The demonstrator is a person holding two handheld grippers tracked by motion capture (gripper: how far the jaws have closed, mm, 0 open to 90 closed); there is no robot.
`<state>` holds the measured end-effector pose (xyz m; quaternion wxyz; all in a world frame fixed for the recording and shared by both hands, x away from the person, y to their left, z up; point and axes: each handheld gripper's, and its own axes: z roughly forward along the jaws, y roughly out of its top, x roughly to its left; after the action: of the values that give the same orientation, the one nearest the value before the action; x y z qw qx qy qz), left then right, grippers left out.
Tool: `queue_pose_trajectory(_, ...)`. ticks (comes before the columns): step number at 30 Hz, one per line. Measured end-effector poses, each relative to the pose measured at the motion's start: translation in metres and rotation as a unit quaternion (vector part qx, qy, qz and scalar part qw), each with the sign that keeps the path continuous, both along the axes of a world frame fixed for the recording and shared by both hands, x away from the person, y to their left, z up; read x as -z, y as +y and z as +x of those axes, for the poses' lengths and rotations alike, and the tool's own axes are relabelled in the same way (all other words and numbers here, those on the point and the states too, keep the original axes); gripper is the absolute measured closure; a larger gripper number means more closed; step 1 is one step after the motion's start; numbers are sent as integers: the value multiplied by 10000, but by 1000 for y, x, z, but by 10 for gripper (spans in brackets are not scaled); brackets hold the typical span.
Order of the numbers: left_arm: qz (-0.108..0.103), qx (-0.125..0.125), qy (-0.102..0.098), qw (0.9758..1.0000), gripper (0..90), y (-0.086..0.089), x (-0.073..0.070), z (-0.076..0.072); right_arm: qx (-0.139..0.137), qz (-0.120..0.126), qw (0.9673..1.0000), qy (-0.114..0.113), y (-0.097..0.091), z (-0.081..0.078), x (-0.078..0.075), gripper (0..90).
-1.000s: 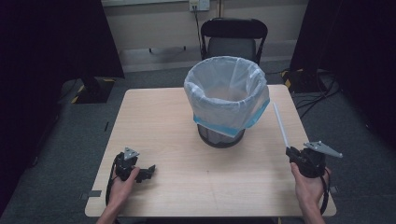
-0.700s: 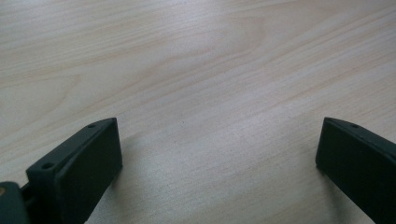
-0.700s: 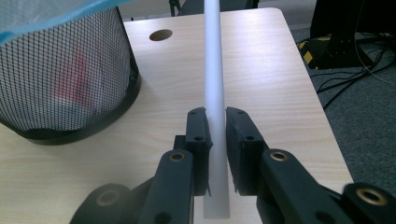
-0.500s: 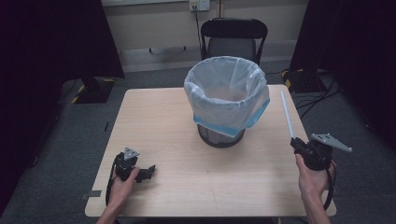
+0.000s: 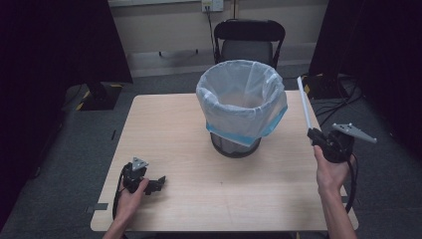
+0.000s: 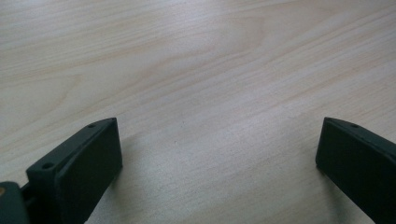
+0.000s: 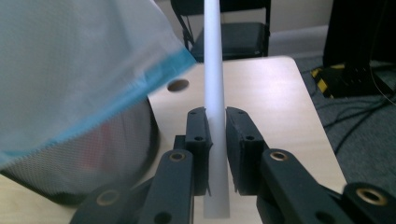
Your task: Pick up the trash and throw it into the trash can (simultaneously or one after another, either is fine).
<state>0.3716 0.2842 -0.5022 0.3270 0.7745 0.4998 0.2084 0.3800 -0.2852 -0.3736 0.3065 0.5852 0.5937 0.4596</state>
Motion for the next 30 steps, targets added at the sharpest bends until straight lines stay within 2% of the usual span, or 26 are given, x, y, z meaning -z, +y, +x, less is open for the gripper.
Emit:
queue_pose_trajectory(9,-1,1,0,10000,0,0,0,0,-298,73,9985,-444,8,12,-42,804)
queue_pose_trajectory(16,0,1,0,10000,0,0,0,0,-617,194,9957,-657,22,20,-59,805)
queue_pose_trajectory(21,0,2,2,10000,0,0,0,0,-829,318,9926,-828,31,24,-72,805)
queue_pose_trajectory(30,1,2,2,10000,0,0,0,0,-1313,270,9856,-1027,48,27,-95,805)
